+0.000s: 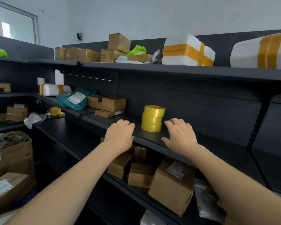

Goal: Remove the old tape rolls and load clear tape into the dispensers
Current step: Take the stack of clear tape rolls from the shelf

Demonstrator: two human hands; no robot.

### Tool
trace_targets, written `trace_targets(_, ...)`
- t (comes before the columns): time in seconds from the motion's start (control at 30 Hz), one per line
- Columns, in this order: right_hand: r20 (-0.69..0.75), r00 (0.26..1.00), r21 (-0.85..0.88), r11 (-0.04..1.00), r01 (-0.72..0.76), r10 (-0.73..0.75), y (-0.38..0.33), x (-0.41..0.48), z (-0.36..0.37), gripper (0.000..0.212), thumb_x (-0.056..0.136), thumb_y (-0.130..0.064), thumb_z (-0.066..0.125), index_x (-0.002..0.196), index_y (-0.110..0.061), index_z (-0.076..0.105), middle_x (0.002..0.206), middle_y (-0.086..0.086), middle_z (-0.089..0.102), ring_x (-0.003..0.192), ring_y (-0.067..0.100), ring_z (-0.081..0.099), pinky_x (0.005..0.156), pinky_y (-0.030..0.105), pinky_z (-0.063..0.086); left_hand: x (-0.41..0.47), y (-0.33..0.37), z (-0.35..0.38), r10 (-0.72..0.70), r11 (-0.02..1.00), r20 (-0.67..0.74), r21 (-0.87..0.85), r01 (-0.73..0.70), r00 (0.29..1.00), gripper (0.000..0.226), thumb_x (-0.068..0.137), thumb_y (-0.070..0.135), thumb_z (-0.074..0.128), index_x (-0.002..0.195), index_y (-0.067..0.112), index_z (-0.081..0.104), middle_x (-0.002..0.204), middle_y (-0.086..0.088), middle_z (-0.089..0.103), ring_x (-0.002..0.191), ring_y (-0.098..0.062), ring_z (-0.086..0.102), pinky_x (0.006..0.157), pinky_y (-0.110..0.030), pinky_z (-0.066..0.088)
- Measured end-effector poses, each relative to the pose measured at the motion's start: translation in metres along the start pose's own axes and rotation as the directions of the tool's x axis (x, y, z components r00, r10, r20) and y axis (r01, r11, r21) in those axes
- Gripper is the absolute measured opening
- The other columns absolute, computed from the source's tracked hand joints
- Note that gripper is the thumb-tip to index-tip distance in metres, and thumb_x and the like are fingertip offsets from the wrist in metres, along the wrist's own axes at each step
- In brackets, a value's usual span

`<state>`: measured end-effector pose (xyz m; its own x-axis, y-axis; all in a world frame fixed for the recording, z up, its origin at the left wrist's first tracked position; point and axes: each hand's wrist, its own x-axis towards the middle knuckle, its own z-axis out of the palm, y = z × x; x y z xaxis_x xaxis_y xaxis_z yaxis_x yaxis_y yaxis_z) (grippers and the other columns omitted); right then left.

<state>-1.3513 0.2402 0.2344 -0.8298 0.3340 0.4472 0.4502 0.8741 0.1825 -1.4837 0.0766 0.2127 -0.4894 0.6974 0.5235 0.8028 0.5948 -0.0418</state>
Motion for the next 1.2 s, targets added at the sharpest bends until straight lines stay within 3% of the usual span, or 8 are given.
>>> trace_targets(0.17,0.042,0.993,0.012,0.994,-0.111,0.11,0.011,0.08,0.033,0.059,0.088,-0.047,0.057,0.137,-0.016,0.044,0.138,0.007,0.048,0.126,0.028,0.043,0.101,0.041,0.038,0.086,-0.037,0.045,0.031,0.998,0.034,-0.059,-0.029,0.999,0.043,0.091,0.032,0.057,0.131,0.015,0.051,0.128,-0.004,0.056,0.121,-0.023,0.048,0.095,-0.041,0.048)
trace_targets(0.3,0.1,0.969,0.154,0.959,-0.238,0.225,0.019,0.133,0.063,0.064,0.088,-0.049,0.058,0.14,-0.015,0.041,0.137,0.01,0.048,0.125,0.028,0.044,0.1,0.042,0.042,0.145,-0.059,0.079,0.025,0.983,0.072,-0.182,-0.011,0.997,0.047,0.093,0.032,0.055,0.136,0.016,0.048,0.13,-0.005,0.054,0.122,-0.025,0.048,0.093,-0.043,0.049)
trace_targets(0.5,0.293,0.856,0.563,0.647,-0.514,0.425,0.021,0.18,0.095,0.076,0.094,-0.057,0.044,0.15,-0.011,0.024,0.152,0.013,0.035,0.137,0.029,0.036,0.107,0.036,0.034,0.203,-0.065,0.126,0.008,0.887,0.183,-0.455,0.078,0.983,0.047,0.102,0.034,0.036,0.144,0.015,0.039,0.145,-0.01,0.044,0.131,-0.027,0.043,0.104,-0.038,0.04)
trace_targets(0.67,0.449,0.807,0.719,0.382,-0.581,0.384,0.024,0.202,0.108,0.073,0.094,-0.062,0.037,0.15,-0.018,0.026,0.151,0.006,0.038,0.135,0.024,0.041,0.105,0.033,0.035,0.229,-0.057,0.146,-0.026,0.636,0.403,-0.7,0.326,0.915,0.069,0.096,0.061,0.023,0.151,0.019,0.023,0.155,-0.006,0.031,0.14,-0.025,0.033,0.112,-0.039,0.03)
trace_targets(0.8,0.496,0.771,0.757,0.237,-0.609,0.398,0.026,0.211,0.111,0.076,0.093,-0.065,0.035,0.151,-0.018,0.024,0.152,0.006,0.037,0.134,0.026,0.041,0.108,0.036,0.036,0.245,-0.05,0.146,0.037,0.216,0.577,-0.802,0.558,0.816,0.084,0.082,0.078,0.022,0.148,0.027,0.029,0.151,-0.004,0.037,0.137,-0.025,0.037,0.11,-0.046,0.033)
trace_targets(0.87,0.504,0.759,0.756,0.215,-0.619,0.413,0.028,0.215,0.112,0.076,0.093,-0.065,0.034,0.152,-0.018,0.022,0.153,0.006,0.036,0.135,0.026,0.04,0.108,0.036,0.035,0.253,-0.047,0.145,0.051,0.087,0.629,-0.777,0.624,0.776,0.085,0.081,0.08,0.023,0.148,0.027,0.03,0.151,-0.006,0.038,0.137,-0.027,0.036,0.107,-0.049,0.034)
trace_targets(1.03,0.466,0.763,0.788,0.181,-0.588,0.447,0.029,0.22,0.123,0.077,0.092,-0.062,0.043,0.152,-0.018,0.025,0.152,0.006,0.039,0.134,0.024,0.042,0.102,0.032,0.037,0.262,-0.046,0.148,0.013,0.065,0.668,-0.743,0.666,0.744,0.085,0.081,0.077,0.038,0.147,0.024,0.031,0.149,-0.009,0.04,0.134,-0.031,0.04,0.107,-0.053,0.037)
trace_targets(1.2,0.519,0.704,0.801,0.012,-0.599,0.484,0.032,0.224,0.128,0.075,0.093,-0.064,0.038,0.151,-0.019,0.024,0.151,0.007,0.039,0.133,0.025,0.042,0.106,0.043,0.037,0.26,-0.051,0.149,0.023,0.067,0.687,-0.726,0.684,0.727,0.086,0.081,0.077,0.036,0.15,0.026,0.026,0.152,-0.01,0.036,0.136,-0.033,0.036,0.107,-0.059,0.032)
